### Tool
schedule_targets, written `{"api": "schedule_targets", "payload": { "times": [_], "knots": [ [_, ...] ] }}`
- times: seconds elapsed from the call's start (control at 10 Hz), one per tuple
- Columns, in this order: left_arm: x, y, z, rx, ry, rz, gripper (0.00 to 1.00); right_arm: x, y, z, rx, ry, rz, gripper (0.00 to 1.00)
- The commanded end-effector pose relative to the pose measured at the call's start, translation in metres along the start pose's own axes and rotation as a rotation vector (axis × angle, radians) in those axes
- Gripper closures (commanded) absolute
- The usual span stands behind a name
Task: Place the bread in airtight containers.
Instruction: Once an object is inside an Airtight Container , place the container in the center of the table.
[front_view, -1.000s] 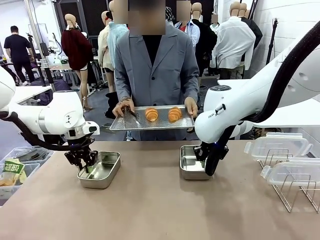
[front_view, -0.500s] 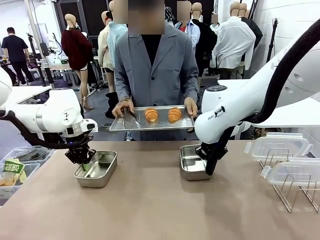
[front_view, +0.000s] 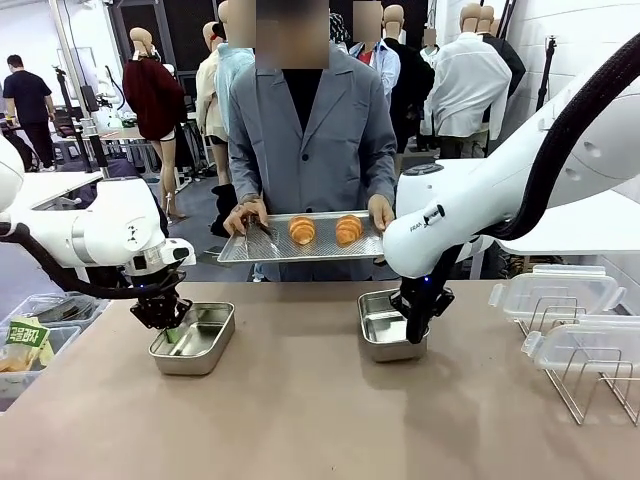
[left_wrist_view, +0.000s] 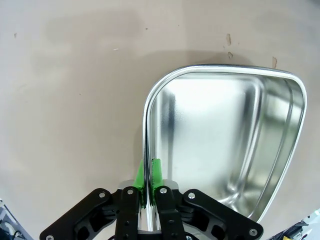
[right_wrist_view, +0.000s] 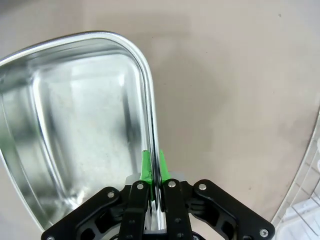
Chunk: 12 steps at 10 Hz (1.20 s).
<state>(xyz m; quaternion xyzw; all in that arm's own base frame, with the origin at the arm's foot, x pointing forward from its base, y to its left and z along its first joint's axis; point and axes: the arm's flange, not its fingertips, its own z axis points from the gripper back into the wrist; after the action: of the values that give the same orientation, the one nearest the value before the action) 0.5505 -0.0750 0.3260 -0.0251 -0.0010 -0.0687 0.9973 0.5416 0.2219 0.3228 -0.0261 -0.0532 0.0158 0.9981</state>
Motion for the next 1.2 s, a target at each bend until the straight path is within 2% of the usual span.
{"api": "schedule_targets", "payload": {
  "times": [0.0,0.7,0.9,1.1],
  "knots": [
    [0.000,0.000,0.002,0.009,-0.002,-0.002,1.00,-0.003,-0.003,-0.005,0.025,-0.024,-0.028,1.00],
    [0.000,0.000,0.000,0.000,0.000,0.000,1.00,0.000,-0.003,-0.002,0.007,-0.013,-0.005,1.00],
    [-0.023,-0.023,0.052,0.046,-0.075,0.001,1.00,-0.005,-0.027,0.048,0.090,-0.028,0.004,1.00],
    [-0.042,-0.029,0.100,0.056,-0.137,-0.001,1.00,0.001,-0.042,0.095,0.163,0.022,0.058,1.00]
  ]
}}
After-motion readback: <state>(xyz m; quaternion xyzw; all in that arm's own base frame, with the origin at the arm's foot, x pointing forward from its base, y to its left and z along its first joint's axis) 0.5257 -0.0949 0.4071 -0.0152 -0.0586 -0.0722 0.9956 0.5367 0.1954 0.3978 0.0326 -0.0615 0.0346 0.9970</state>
